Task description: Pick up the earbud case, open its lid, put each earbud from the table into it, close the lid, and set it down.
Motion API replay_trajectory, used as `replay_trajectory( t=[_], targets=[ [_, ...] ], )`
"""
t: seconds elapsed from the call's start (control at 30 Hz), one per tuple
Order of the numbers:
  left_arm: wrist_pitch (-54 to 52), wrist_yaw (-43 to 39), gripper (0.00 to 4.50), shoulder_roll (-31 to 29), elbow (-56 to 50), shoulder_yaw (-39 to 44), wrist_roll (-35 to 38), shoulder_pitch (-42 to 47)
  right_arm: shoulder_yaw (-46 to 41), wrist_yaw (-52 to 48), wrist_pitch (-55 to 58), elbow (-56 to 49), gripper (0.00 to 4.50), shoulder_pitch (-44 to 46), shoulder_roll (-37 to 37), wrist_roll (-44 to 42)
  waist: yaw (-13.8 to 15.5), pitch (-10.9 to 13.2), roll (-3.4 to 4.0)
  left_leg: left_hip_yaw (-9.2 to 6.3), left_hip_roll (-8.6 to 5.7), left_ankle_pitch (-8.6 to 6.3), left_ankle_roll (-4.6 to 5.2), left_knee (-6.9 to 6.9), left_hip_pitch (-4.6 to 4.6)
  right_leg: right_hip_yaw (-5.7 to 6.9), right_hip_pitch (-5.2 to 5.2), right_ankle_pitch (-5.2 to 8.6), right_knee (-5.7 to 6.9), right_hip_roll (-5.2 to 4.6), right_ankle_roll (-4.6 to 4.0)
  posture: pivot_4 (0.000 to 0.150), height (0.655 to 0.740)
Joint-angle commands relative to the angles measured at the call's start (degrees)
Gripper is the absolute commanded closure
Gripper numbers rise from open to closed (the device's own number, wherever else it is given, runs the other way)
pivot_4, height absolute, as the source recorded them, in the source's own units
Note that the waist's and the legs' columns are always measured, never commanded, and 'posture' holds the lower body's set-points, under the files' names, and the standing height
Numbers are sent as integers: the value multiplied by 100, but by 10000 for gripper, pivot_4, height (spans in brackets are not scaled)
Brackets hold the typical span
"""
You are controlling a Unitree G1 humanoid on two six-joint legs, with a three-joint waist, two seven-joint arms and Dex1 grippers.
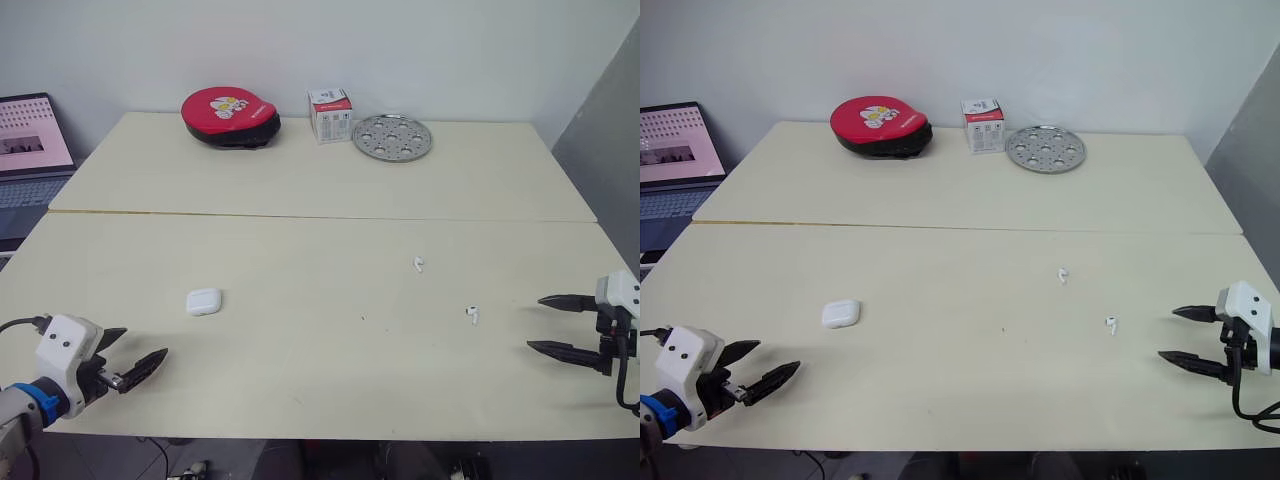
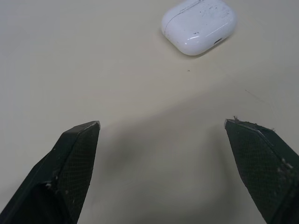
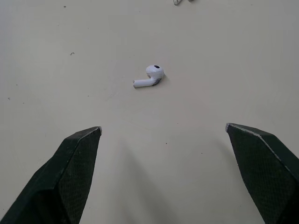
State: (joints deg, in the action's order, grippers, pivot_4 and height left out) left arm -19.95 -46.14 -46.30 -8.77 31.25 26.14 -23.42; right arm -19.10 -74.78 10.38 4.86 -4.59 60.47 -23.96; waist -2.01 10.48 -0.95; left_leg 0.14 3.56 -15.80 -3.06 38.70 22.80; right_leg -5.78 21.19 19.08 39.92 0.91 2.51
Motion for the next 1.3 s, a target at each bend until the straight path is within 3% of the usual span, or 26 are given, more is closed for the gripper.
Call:
replay_trajectory(
  t=[0.03,0.37,0.93,1.1,1.3],
  targets=[
    [-74,-98,0,-67,-72,84,17,59,-171,-17,-136,-7,271,1,79,36,-1,0,0,0,0,0,0,0,0,0,0,0,0,0,0,1500,7400],
    [332,-716,0,-106,515,91,36,597,-193,168,-457,87,271,-69,-43,255,2,1,-2,0,-1,0,0,1,0,0,0,0,1,1,0,1500,7400],
    [371,-865,0,4,623,224,46,225,-180,72,58,175,271,122,126,125,0,2,-4,0,0,0,0,1,1,0,0,0,1,0,0,1500,7400],
    [71,-429,0,302,199,305,158,72,-140,40,-265,-16,271,228,85,221,-3,2,-3,1,0,0,0,1,-1,-1,-1,0,2,-1,0,1500,7400],
    [-529,632,0,1099,-756,138,398,256,354,4,236,-1155,271,809,-17,-178,1,1,-2,-5,2,0,0,4,-1,2,-3,-1,4,0,1,1500,7400]
  ],
)
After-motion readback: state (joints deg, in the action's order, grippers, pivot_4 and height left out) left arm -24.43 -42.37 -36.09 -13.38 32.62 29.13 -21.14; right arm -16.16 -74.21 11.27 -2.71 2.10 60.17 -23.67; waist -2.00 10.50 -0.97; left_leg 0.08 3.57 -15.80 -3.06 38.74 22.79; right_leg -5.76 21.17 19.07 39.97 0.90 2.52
